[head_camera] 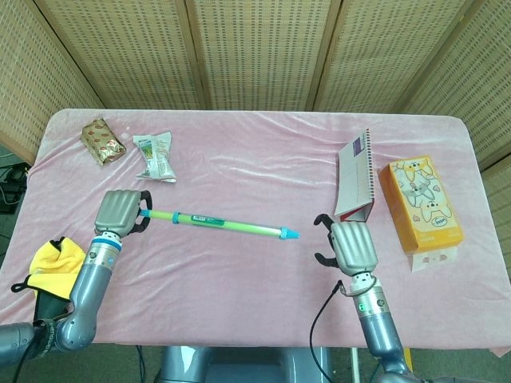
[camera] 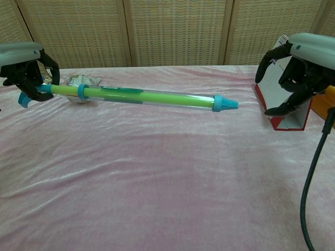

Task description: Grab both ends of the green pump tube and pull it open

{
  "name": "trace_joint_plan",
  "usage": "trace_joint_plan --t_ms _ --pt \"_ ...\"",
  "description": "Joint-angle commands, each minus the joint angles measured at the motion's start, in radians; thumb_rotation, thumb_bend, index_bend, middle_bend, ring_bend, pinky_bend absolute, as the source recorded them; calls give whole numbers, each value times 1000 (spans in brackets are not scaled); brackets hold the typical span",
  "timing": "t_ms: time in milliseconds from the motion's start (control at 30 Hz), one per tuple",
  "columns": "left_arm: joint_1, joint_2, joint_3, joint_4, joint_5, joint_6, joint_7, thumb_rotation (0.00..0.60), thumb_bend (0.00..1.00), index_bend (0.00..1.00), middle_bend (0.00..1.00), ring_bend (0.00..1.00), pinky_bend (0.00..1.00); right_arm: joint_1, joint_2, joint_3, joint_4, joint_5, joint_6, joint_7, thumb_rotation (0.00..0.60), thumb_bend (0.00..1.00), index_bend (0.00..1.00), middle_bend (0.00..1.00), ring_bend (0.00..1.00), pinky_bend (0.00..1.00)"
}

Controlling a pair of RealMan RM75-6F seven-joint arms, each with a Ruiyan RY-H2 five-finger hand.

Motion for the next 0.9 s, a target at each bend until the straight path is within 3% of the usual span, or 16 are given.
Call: trace_joint_plan --t_ms 33,900 --pt "-4 -5 2 2 -5 0 3 600 646 855 956 864 811 15 -26 11 13 16 12 7 600 367 447 1000 1000 833" --pt "-86 -93 -52 -14 -112 11 5 600 646 855 956 864 811 59 -97 -4 26 73 70 18 600 402 463 1000 1000 833"
